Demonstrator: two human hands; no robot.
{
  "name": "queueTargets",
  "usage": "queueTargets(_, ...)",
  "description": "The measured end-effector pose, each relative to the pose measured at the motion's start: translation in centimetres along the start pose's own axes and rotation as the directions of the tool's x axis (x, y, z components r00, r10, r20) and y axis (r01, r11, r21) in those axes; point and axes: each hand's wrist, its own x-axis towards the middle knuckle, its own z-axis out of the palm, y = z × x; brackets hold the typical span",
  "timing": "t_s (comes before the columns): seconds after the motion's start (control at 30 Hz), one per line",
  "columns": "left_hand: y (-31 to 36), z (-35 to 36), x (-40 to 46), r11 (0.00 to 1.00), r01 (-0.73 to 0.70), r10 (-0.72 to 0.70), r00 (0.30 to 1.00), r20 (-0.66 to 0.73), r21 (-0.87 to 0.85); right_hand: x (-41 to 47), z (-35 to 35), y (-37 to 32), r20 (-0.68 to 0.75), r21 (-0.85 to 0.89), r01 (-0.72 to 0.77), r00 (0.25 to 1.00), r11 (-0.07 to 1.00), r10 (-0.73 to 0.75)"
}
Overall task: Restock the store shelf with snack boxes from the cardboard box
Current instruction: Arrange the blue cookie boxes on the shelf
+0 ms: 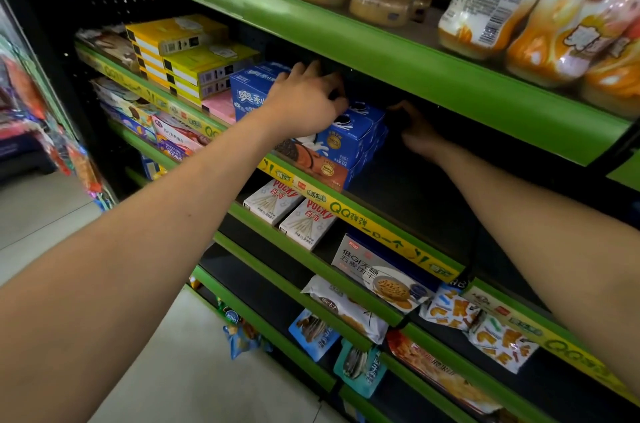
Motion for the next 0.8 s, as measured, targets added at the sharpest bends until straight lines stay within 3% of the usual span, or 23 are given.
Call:
queueTargets(0.2,0.3,0.0,0.2,1.000,0.006,-0.006,1.000,0.002,-0.012,-0.2,0.1,-0.3,0.001,0.005,0.028,1.000,1.000,-0.028)
queueTargets(0.67,0.4,0.0,0.2,1.000,0.004,-0.004,1.000,0.006,0.019,-1.0,0.3,0.2,0.022,0.011,-0.088,0.996,0.996,0.087)
queueTargets(0.8,0.7,-0.1,0.0,0.999,0.008,-0.009,1.000,0.024,0.038,-2.9,0.0,0.8,-0.038,-0.011,-0.163,0.986,0.987,0.162)
